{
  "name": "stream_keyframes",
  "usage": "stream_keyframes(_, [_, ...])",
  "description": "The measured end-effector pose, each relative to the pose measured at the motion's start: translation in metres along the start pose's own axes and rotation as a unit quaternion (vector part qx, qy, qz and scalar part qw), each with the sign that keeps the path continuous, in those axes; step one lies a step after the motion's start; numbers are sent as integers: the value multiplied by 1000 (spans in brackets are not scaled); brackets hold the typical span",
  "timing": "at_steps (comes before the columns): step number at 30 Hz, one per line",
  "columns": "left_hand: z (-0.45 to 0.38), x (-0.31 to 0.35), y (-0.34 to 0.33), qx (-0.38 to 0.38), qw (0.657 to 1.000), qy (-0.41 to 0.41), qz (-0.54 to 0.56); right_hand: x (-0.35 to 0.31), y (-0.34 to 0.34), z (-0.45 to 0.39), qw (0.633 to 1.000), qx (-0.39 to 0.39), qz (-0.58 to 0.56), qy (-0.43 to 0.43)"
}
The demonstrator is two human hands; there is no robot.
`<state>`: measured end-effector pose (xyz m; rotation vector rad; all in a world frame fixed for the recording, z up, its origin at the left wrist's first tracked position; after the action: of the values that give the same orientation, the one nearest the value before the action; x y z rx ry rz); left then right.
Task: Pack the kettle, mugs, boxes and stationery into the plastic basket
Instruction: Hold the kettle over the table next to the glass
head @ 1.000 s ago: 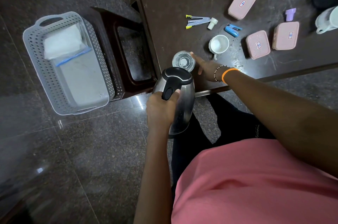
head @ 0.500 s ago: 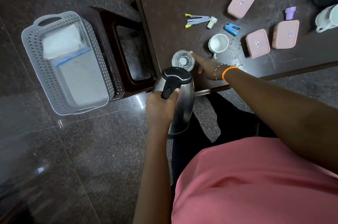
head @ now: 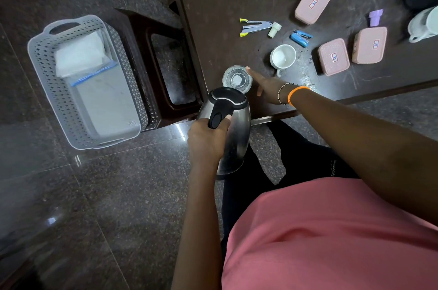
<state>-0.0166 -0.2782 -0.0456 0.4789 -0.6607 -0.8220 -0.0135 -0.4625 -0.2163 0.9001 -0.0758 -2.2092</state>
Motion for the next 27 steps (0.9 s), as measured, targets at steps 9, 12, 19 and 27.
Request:
stream_keyframes(9, [-1,-3,0,8,1000,2,-1,-1,0,1,1000,-2,0,-2])
stream_keyframes(12, [-1,-3,0,11,1000,3,-3,-2,1,2,1000,-3,0,-3])
stream_keyframes(19, [-1,-3,-1,13,1000,2,2,-3,3,5,1000,-3,-2,-7])
stream_keyframes(27, [1,-3,-2,12,1000,3,5,-4,3,6,1000,-4,1,-6])
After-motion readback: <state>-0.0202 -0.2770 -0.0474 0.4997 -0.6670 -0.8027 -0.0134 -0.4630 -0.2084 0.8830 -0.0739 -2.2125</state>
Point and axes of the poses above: each hand's wrist, its own z-axis away from the middle knuckle, its own y-axis out of the back of the hand, x = y × z, the point moved 6 cm from there along -z, towards the middle knuckle, and after that the axes turned 7 degrees about -z, right-handed, at the moved point
